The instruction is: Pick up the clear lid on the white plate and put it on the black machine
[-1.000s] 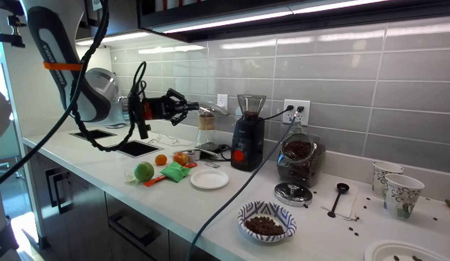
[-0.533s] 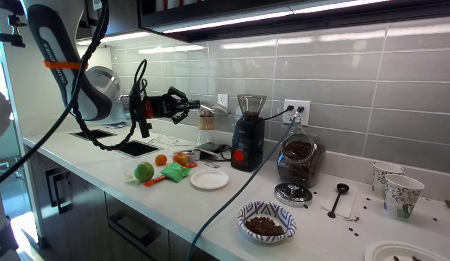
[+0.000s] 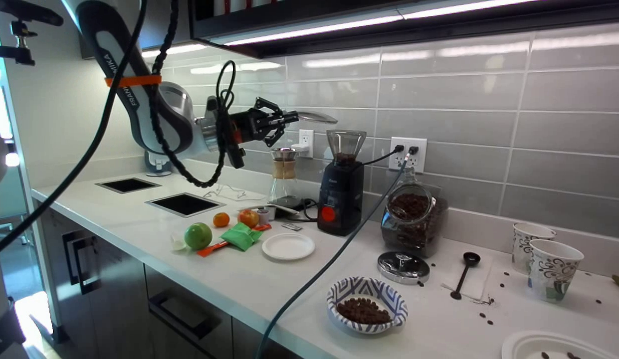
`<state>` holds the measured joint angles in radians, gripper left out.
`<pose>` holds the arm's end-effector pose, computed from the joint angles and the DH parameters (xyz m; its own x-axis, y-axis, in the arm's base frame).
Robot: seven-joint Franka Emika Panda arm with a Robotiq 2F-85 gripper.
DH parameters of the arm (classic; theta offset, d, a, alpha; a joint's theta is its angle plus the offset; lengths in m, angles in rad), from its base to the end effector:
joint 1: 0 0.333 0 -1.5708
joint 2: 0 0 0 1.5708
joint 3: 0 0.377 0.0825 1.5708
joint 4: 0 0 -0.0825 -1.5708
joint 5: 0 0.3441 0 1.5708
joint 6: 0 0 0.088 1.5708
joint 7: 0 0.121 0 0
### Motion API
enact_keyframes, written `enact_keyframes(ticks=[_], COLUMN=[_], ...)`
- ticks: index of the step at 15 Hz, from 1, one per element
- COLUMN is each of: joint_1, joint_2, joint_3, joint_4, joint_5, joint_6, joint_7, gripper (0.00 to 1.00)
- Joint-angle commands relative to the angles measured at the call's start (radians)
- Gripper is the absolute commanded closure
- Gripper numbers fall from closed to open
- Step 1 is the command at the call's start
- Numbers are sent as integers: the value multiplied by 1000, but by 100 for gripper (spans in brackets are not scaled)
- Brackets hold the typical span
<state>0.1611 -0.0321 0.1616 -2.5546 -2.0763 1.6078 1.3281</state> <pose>0.4472 0.0415 0.4382 0.6330 0.7170 0.2919 -0.3861 -0.0345 0.9218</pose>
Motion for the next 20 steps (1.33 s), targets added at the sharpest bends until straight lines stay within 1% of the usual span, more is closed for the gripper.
enact_keyframes(ticks=[1, 4, 9, 20], joint_1=[-20, -35, -59, -105], joint_2=[21, 33, 71, 166], joint_3=[-24, -41, -65, -86], joint_4=[42, 74, 137, 250], joint_5=[-113, -194, -285, -347], joint_6=[20, 73, 129, 242], joint_7=[-20, -28, -70, -118], gripper=[97, 97, 97, 97])
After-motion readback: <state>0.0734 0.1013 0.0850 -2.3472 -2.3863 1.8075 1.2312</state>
